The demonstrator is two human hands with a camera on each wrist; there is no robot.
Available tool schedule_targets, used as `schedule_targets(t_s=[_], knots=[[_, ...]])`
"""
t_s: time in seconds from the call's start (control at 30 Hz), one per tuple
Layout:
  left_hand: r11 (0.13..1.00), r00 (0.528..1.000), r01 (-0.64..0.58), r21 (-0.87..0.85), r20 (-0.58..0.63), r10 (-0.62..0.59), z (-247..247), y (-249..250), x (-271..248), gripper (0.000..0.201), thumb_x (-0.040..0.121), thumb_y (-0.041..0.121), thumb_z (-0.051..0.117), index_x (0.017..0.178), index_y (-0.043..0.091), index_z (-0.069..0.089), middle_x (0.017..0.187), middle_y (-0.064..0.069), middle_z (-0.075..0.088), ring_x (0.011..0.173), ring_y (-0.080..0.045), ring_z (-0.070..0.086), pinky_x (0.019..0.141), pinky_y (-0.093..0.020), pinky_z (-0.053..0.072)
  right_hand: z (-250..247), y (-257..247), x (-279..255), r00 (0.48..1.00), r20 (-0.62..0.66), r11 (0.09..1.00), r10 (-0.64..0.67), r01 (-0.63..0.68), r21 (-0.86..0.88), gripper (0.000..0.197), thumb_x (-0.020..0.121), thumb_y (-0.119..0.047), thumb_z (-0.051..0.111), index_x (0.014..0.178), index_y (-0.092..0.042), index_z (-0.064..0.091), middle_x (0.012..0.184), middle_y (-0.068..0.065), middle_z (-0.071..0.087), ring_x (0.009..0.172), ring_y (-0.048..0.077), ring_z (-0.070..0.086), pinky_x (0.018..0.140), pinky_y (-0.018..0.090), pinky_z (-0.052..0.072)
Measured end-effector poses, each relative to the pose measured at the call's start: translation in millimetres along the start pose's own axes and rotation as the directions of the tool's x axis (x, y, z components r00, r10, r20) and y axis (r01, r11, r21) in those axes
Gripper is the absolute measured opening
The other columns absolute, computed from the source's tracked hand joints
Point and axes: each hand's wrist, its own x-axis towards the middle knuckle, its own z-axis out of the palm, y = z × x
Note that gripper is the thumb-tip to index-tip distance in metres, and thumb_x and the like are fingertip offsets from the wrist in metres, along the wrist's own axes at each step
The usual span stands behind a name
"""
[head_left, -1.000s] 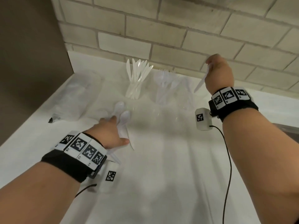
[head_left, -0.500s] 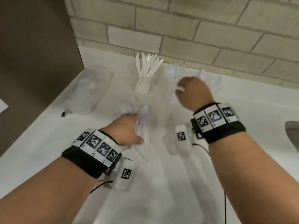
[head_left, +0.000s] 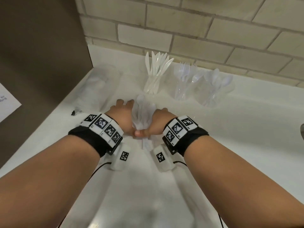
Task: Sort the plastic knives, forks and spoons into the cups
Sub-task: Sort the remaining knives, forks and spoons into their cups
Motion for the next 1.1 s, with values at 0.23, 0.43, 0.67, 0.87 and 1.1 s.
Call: schedule_targets(t_s=[0.23, 0.43, 0.67, 0.87, 1.1], knots=[[0.99, 0.996, -0.003, 0.14, 0.093, -0.01, -15, 13, 21, 0.147, 0.048, 0.047, 0.091, 0.145, 0.045, -0.02, 0.157, -0.004, -0.029, 0.147, -0.039, -0.001, 0.112, -0.054, 0.025, 0, -13, -3, 0.999, -0.014, 0.993, 0.047, -0.048, -0.103, 0.105, 0.05, -0.062, 0.083, 0.13, -0.009, 0.04, 0.121, 0.011, 0.041, 0.103, 0.026, 0.055, 0.087, 0.04, 0.054], [0.978, 0.974, -0.143, 0.153, 0.197, 0.111, -20, 9, 37, 0.142, 0.043, 0.052, 0.09, 0.148, 0.044, -0.004, 0.159, 0.008, -0.02, 0.148, -0.032, -0.002, 0.115, -0.051, 0.024, 2, -9, -1, 0.998, 0.004, 0.995, 0.066, -0.065, -0.081, 0.111, 0.053, -0.056, 0.085, 0.14, -0.015, 0.03, 0.129, 0.012, 0.037, 0.11, 0.029, 0.054, 0.089, 0.042, 0.053], [0.987, 0.98, -0.14, 0.081, 0.151, 0.127, -15, 13, 25, 0.125, 0.044, 0.049, 0.091, 0.147, 0.022, 0.026, 0.148, -0.003, 0.033, 0.13, -0.025, 0.044, 0.103, -0.042, 0.045, -8, -2, -1, 0.995, 0.006, 0.993, 0.102, -0.102, -0.063, 0.092, 0.065, -0.04, 0.085, 0.134, -0.005, 0.036, 0.13, 0.013, 0.05, 0.114, 0.028, 0.055, 0.085, 0.038, 0.051], [0.987, 0.986, -0.144, 0.072, 0.09, 0.138, -5, 17, 4, 0.1, 0.047, 0.049, 0.089, 0.133, 0.02, 0.045, 0.126, -0.005, 0.044, 0.104, -0.024, 0.058, 0.089, -0.04, 0.053, -11, -4, -6, 0.998, 0.057, 0.998, 0.034, -0.032, -0.048, 0.056, 0.064, -0.03, 0.085, 0.107, -0.01, 0.056, 0.097, 0.002, 0.062, 0.083, 0.018, 0.062, 0.062, 0.027, 0.05], [0.99, 0.963, -0.14, -0.027, 0.228, 0.143, -19, 10, -8, 0.11, 0.047, 0.044, 0.091, 0.14, 0.021, 0.037, 0.131, -0.001, 0.056, 0.112, -0.02, 0.058, 0.093, -0.033, 0.049, -12, 0, -17, 0.998, 0.06, 1.0, 0.001, 0.0, -0.003, 0.084, 0.053, -0.051, 0.088, 0.118, -0.01, 0.054, 0.106, 0.002, 0.062, 0.092, 0.019, 0.061, 0.083, 0.033, 0.055]])
